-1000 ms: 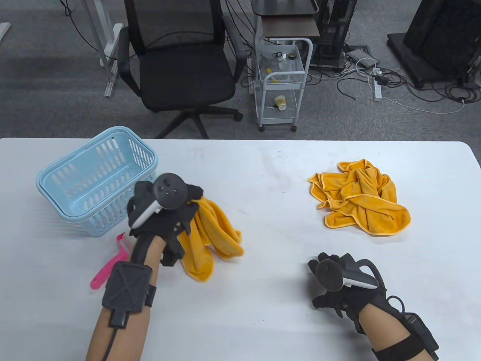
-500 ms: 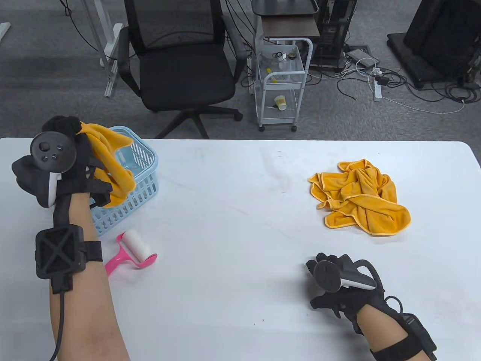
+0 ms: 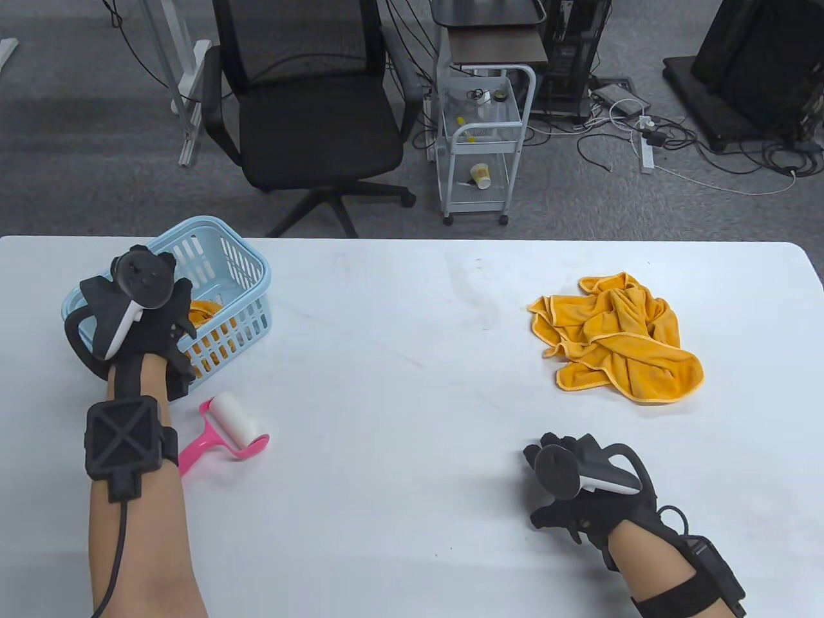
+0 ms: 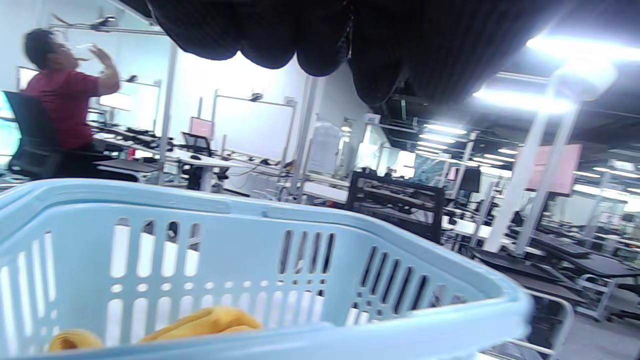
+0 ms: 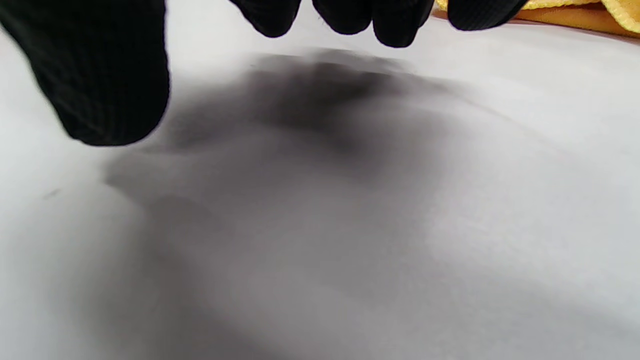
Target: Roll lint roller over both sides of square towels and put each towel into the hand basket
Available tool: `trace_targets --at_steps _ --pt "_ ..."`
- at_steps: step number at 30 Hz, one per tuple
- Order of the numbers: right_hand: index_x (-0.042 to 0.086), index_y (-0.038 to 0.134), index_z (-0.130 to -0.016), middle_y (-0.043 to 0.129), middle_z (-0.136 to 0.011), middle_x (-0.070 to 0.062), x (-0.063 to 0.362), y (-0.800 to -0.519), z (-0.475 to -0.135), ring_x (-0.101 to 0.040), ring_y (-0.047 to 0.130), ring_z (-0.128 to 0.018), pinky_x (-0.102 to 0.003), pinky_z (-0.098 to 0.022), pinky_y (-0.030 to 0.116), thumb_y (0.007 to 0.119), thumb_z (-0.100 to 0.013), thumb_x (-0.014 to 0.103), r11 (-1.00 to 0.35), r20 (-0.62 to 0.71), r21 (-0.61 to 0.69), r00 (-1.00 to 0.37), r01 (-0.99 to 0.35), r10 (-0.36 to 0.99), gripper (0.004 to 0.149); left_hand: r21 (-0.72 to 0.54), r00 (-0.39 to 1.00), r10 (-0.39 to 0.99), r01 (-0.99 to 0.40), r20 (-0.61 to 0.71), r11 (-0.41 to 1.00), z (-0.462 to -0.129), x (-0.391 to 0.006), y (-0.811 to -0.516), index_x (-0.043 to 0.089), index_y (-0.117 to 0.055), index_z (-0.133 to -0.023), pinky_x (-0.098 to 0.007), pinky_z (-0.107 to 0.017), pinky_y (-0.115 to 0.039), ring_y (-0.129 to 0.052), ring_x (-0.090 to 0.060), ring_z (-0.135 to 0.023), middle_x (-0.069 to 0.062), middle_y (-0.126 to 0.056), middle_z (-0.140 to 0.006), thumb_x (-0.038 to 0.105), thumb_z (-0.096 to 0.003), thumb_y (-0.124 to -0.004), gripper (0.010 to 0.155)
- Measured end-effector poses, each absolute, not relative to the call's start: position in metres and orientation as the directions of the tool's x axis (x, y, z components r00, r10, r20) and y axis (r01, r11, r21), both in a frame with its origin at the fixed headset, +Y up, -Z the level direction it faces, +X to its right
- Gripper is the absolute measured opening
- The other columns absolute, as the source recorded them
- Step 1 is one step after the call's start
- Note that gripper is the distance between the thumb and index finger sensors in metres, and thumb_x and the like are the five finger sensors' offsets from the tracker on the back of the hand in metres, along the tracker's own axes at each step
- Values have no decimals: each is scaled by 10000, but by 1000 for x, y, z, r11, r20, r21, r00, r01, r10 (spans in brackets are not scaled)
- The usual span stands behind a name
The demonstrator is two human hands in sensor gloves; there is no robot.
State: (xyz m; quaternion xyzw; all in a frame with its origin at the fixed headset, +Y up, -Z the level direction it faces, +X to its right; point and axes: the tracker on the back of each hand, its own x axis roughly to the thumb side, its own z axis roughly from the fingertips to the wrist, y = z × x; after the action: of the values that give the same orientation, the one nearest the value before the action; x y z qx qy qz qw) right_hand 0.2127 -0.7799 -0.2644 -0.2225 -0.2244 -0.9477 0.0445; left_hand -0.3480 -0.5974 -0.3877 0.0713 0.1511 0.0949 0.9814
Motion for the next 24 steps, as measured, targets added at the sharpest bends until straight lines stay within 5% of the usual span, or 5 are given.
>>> trace_targets --at_steps 11,15,24 --pt "126 357 -1149 335 -1163 -258 212 -779 -265 -554 433 -1040 -735 -667 498 869 -447 602 -912 443 370 -896 177 6 991 171 962 269 -273 43 947 -318 -218 -572 277 -633 -1064 -616 -741 -594 -608 -463 -1086 -110 -540 -1201 538 -513 -756 622" --pt "128 358 -1147 336 -1163 -255 212 -779 -265 -549 435 -1041 -734 -668 499 868 -444 603 -921 444 349 -896 172 1 990 90 921 366 -379 136 921 -291 -174 -601 256 -624 -1074 -625 -740 -583 -600 -476 -1084 -124 -534 -1202 543 -517 -755 641" --pt "127 353 -1143 344 -1160 -248 214 -778 -264 -543 443 -1040 -728 -670 505 871 -440 600 -940 436 311 -900 142 8 993 1 940 308 -311 149 950 -263 -133 -685 236 -624 -1071 -619 -732 -582 -596 -486 -1072 -143 -530 -1194 534 -515 -756 645"
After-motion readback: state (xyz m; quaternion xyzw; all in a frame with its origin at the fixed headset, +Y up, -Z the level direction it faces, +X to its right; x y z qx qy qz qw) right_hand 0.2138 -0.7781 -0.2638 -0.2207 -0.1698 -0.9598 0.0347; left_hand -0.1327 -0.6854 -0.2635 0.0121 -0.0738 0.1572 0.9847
